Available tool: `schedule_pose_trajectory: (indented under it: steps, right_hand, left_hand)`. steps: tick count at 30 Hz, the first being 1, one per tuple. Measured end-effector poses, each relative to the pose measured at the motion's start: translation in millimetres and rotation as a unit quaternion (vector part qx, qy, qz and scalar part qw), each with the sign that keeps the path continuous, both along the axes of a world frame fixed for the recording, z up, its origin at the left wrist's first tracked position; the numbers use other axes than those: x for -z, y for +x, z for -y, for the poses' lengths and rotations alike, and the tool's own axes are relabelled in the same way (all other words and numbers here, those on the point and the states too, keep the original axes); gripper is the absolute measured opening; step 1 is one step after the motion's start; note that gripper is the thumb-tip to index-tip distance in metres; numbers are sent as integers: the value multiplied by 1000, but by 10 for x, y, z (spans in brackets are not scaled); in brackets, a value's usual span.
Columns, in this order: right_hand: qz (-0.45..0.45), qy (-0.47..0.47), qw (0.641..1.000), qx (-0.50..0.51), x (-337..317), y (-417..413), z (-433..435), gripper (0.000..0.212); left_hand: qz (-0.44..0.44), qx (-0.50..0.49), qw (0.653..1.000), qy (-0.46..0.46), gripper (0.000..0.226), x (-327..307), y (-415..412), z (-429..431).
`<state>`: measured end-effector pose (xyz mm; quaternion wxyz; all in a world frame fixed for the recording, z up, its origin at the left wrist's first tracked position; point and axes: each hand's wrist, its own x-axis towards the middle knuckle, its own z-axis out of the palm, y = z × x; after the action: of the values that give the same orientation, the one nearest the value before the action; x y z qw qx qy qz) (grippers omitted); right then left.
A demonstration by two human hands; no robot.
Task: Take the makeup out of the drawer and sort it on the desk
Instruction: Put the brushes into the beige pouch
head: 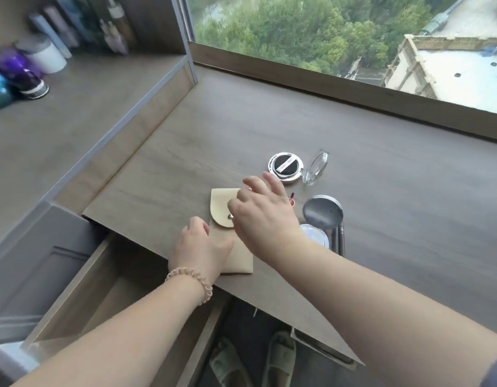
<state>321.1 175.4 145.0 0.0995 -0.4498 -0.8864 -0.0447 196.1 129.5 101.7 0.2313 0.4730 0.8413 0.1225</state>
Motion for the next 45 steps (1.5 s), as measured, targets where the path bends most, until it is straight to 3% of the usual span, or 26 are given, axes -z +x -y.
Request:
schedule_pose_trajectory:
  steps: [2, 5, 10, 12, 16, 18, 20, 22, 24, 27, 29, 30, 32, 34, 35, 38, 41, 43, 45]
  right_hand:
    - [160, -128, 979, 2, 73, -211, -78, 17]
    - [258, -165, 952, 14, 131, -418, -193, 25]
    - [223, -178, 958, 10, 116, -492, -324, 10]
    - [224, -173, 959, -3, 94, -464, -323, 15]
    - [188, -149, 971, -24, -2, -397, -271, 30]
    - [135, -104, 985, -30, -36, -366, -261, 26]
    - [60, -52, 996, -27, -92, -342, -233, 19]
    - [-13, 0, 999, -37, -158, -325, -185, 21]
    - [-75, 42, 994, -63, -202, -281, -169, 14]
    - [-173, 38, 981, -81, -272, -251, -199, 5]
    - [-247, 24, 968, -47, -389, -255, -217, 11]
    - [-305, 2, 952, -7, -485, -246, -230, 14]
    - [-459, -72, 879, 109, -736, -142, -362, 13]
    - [-532, -137, 816, 182, -923, 41, -586, 11]
    - [-512, -164, 821, 194, -979, 133, -683, 10]
    - [-357, -162, 904, 170, -1001, 296, -812, 8]
    - [-210, 7, 971, 118, -962, 395, -746, 27]
    - [-224, 75, 970, 56, -956, 417, -662, 16]
    - [-299, -41, 953, -1, -979, 412, -562, 11]
  left_hand:
    - [17, -18, 998, -53, 52, 58, -103, -15]
    - [32, -32, 996, -72, 56, 97, -149, -75]
    - [90, -68, 988, -108, 53, 92, -97, -266]
    - [94, -69, 987, -111, 54, 112, -113, -288]
    - [141, -63, 984, -85, 29, -5, -162, -293]
    - [220, -90, 970, -53, 39, -121, -211, -286]
    - [361, -111, 926, -18, 49, -261, -274, -271]
    - [485, -96, 869, -5, 33, -421, -322, -244]
    - [516, -43, 855, 6, 26, -626, -333, -225]
    - [507, 13, 861, 35, 27, -928, -288, -226]
    - [507, 19, 861, 41, 23, -1096, -255, -216]
    - [504, 18, 863, 39, 21, -1169, -240, -199]
    - [498, 24, 866, 18, 16, -1237, -227, -135]
    - [504, 38, 863, -1, 18, -1278, -234, -53]
    - [510, 56, 858, -12, 20, -1292, -241, -25]
    - [532, 122, 836, -53, 24, -1368, -237, 22]
    - [554, 149, 817, -62, 27, -1406, -230, 17]
    - [553, 148, 818, -53, 29, -1423, -235, -9]
    - [544, 139, 826, -42, 30, -1424, -250, -47]
